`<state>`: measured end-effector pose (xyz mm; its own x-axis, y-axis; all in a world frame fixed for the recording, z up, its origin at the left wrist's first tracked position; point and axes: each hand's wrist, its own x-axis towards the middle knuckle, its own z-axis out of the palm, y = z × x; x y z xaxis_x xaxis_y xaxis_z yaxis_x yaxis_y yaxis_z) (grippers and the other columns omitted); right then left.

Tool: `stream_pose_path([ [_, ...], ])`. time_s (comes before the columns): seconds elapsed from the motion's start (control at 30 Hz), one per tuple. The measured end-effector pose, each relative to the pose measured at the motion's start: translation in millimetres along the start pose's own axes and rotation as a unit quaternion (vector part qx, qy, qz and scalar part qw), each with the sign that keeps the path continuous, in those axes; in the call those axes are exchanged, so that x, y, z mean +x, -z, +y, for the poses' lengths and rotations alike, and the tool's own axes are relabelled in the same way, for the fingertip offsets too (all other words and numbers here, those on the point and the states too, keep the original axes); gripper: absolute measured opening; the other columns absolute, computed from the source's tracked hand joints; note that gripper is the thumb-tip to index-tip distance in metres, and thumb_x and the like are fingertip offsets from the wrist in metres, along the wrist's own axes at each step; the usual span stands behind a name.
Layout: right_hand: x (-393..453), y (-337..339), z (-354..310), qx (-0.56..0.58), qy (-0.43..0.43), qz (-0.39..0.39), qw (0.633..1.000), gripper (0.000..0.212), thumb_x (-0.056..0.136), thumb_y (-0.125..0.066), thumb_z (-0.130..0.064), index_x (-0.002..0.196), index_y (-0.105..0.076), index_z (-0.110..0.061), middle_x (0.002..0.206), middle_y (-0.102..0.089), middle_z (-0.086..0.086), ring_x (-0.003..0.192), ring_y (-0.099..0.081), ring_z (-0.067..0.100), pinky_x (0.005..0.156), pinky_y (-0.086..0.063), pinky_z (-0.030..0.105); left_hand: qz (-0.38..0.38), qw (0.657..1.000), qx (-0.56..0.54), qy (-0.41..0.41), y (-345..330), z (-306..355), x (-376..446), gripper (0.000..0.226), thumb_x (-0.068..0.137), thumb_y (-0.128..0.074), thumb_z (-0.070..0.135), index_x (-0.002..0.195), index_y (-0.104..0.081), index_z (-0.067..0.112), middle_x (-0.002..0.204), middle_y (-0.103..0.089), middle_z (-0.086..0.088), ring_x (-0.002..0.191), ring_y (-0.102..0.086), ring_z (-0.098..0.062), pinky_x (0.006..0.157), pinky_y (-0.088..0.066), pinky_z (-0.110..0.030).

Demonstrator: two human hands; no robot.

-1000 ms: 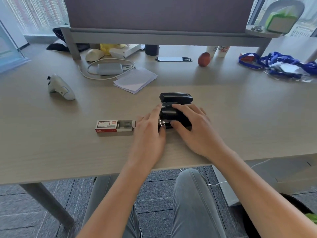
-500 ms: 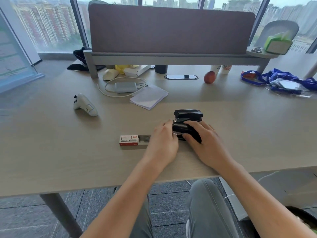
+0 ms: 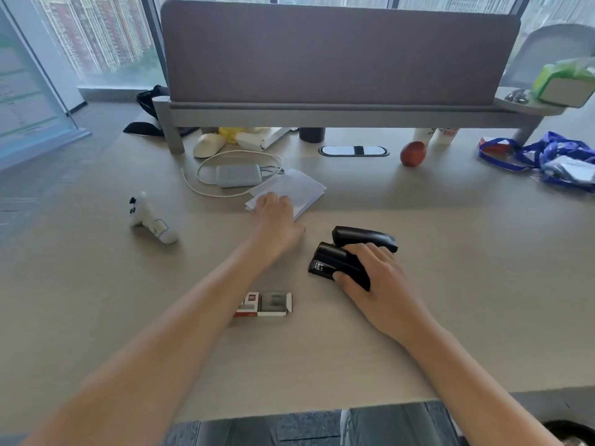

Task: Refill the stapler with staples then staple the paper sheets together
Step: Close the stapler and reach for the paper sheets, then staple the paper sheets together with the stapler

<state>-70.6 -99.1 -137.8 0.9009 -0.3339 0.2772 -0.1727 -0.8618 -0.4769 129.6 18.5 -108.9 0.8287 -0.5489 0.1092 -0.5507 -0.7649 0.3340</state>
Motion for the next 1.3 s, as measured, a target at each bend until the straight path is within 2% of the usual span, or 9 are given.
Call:
stream_pose_path([
  [0.13, 4.1, -3.8, 5.2, 0.018, 0.001, 0.006, 1.000, 0.032, 0.093, -0.066, -0.039, 0.123, -0.060, -0.028, 0.109, -0.058, -0.017, 0.108, -0.052, 0.015, 0.086, -0.044, 0.030, 0.018, 0.998, 0.065, -0.011, -9.6, -11.8, 19.5, 0.039, 0.090, -0.053, 0.031, 0.121, -0.055, 0.009, 0.123, -0.058, -0.018, 0.117, -0.054, -0.039, 0.097, -0.041, -0.044],
  [0.4, 3.3, -4.3, 3.8, 0.026, 0.002, 0.019, 0.999, 0.027, 0.092, -0.067, -0.037, 0.115, -0.060, -0.026, 0.105, -0.056, -0.017, 0.104, -0.051, 0.015, 0.083, -0.043, 0.030, 0.076, 0.991, 0.090, -0.059, -5.4, -8.3, 6.9, 0.010, 0.096, -0.045, 0.011, 0.097, -0.055, 0.010, 0.096, -0.066, -0.015, 0.083, -0.060, -0.034, 0.063, -0.033, -0.034],
  [0.63, -0.9, -2.3, 1.4, 0.014, -0.014, 0.022, 1.000, 0.028, 0.086, -0.067, -0.044, 0.108, -0.060, -0.028, 0.105, -0.059, -0.015, 0.101, -0.052, 0.015, 0.082, -0.042, 0.029, 0.113, 0.991, 0.036, -0.065, 0.2, -15.7, -13.1, 0.028, 0.087, -0.046, -0.005, 0.110, -0.057, 0.005, 0.100, -0.065, -0.016, 0.087, -0.061, -0.041, 0.064, -0.037, -0.038],
  [0.83, -1.3, 1.0, 1.2, 0.010, -0.027, 0.009, 1.000, 0.028, 0.082, -0.072, -0.047, 0.088, -0.056, -0.025, 0.093, -0.054, -0.014, 0.089, -0.052, 0.016, 0.070, -0.035, 0.027, 0.214, 0.972, -0.084, -0.042, 17.7, -16.6, -29.4, 0.025, 0.092, -0.047, 0.005, 0.108, -0.066, 0.005, 0.092, -0.069, -0.019, 0.085, -0.062, -0.042, 0.064, -0.042, -0.039],
  [0.93, -6.6, 3.5, -2.0, -0.010, -0.027, 0.026, 0.999, 0.030, 0.087, -0.071, -0.048, 0.089, -0.051, -0.025, 0.085, -0.055, -0.016, 0.082, -0.052, 0.014, 0.060, -0.032, 0.023, 0.247, 0.954, -0.165, -0.040, 32.4, -7.8, -45.6, 0.021, 0.091, -0.046, 0.003, 0.101, -0.064, 0.008, 0.074, -0.058, -0.004, 0.073, -0.056, -0.034, 0.057, -0.037, -0.035],
  [1.03, -13.7, 9.1, -6.0, 0.055, -0.055, 0.059, 0.995, 0.024, 0.090, -0.073, -0.042, 0.103, -0.057, -0.029, 0.084, -0.062, -0.017, 0.076, -0.058, 0.013, 0.059, -0.038, 0.023, 0.205, 0.925, -0.319, -0.005, 42.8, 4.4, -65.0, 0.024, 0.090, -0.044, 0.004, 0.104, -0.060, 0.013, 0.081, -0.057, 0.010, 0.075, -0.059, -0.019, 0.052, -0.054, -0.034],
  [1.13, -21.6, 17.7, -13.4, 0.141, -0.091, 0.073, 0.983, 0.024, 0.089, -0.074, -0.039, 0.109, -0.062, -0.036, 0.085, -0.066, -0.020, 0.077, -0.062, 0.004, 0.062, -0.041, 0.016, 0.145, 0.877, -0.454, 0.054, 48.3, 17.9, -86.0, 0.035, 0.086, -0.044, 0.001, 0.113, -0.056, 0.018, 0.106, -0.061, 0.002, 0.090, -0.064, -0.024, 0.047, -0.058, -0.032],
  [1.2, -25.9, 23.2, -18.4, 0.213, -0.126, 0.074, 0.966, 0.010, 0.091, -0.073, -0.041, 0.094, -0.065, -0.035, 0.070, -0.064, -0.024, 0.067, -0.059, -0.002, 0.056, -0.038, 0.011, 0.115, 0.858, -0.495, 0.078, 49.1, 24.7, -98.0, 0.034, 0.085, -0.045, -0.002, 0.113, -0.056, 0.016, 0.110, -0.060, 0.000, 0.092, -0.063, -0.023, 0.050, -0.058, -0.032],
  [1.3, -37.9, 33.0, -21.8, 0.335, -0.173, 0.049, 0.925, 0.049, 0.101, -0.055, -0.051, 0.066, -0.050, -0.017, 0.055, -0.038, -0.013, 0.051, -0.034, 0.006, 0.053, -0.025, 0.026, 0.064, 0.838, -0.531, 0.109, 43.7, 28.7, -110.4, 0.032, 0.084, -0.048, -0.003, 0.111, -0.057, 0.012, 0.110, -0.062, -0.006, 0.089, -0.065, -0.025, 0.051, -0.057, -0.032],
])
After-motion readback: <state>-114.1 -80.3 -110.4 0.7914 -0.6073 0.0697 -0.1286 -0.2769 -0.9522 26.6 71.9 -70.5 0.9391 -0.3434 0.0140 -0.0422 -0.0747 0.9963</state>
